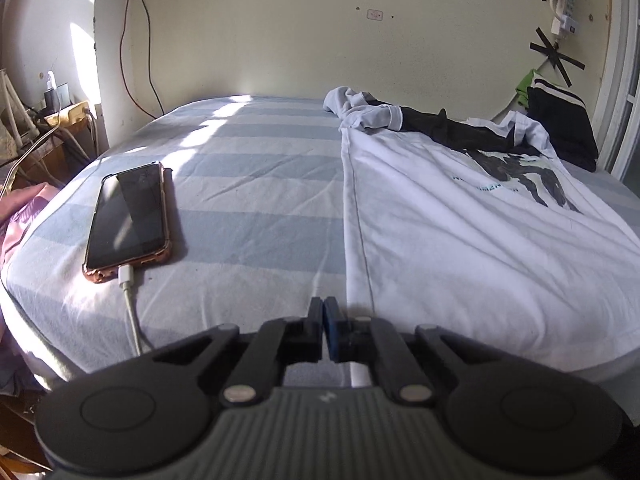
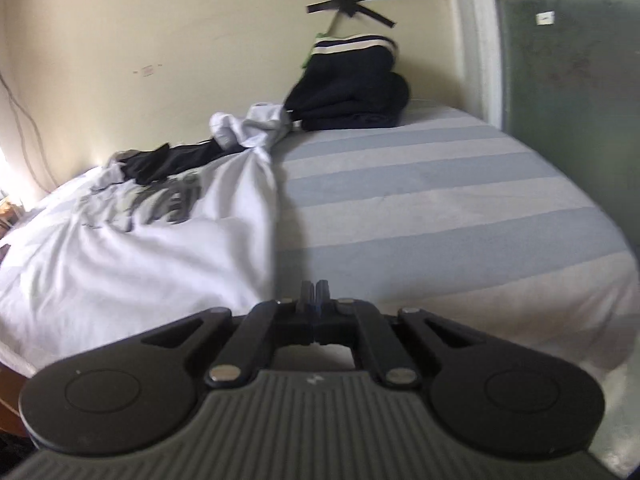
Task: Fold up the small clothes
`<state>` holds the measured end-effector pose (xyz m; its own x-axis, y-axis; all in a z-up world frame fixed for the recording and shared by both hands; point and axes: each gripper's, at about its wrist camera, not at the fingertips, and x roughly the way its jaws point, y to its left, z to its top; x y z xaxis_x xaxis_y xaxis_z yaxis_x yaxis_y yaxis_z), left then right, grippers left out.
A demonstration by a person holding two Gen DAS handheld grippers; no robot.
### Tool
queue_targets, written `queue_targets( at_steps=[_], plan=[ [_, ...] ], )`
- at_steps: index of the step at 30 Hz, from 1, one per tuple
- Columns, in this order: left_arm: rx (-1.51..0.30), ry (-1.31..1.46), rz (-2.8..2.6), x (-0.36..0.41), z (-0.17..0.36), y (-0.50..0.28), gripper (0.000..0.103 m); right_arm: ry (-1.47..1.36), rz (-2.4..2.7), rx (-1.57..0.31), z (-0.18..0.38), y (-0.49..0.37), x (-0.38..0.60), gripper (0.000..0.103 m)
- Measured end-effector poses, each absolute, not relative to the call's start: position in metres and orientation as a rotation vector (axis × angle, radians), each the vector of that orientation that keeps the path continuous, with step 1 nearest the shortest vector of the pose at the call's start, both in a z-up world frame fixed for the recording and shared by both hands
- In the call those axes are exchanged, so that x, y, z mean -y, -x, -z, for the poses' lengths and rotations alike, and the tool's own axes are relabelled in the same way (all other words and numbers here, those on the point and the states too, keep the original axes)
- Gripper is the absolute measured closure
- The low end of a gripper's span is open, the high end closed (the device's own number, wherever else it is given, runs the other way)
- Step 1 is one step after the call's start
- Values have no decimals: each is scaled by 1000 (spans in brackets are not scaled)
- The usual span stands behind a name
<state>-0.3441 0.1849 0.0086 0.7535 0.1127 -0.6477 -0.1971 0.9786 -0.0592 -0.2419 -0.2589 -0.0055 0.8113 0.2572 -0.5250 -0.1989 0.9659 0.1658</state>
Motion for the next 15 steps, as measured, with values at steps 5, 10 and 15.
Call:
queue_targets(
  at_steps=[5, 10, 15],
  plan=[
    [-736, 317, -121, -206, -7, 354, 58, -311, -327, -610, 10, 247, 291, 81],
    [-757, 475, -31, -205, 5, 349, 36, -328, -464, -701, 23, 249, 282, 53],
    [-790, 516, -17, -201, 14, 331, 13, -346, -529, -830, 45, 238, 283, 44]
  ],
)
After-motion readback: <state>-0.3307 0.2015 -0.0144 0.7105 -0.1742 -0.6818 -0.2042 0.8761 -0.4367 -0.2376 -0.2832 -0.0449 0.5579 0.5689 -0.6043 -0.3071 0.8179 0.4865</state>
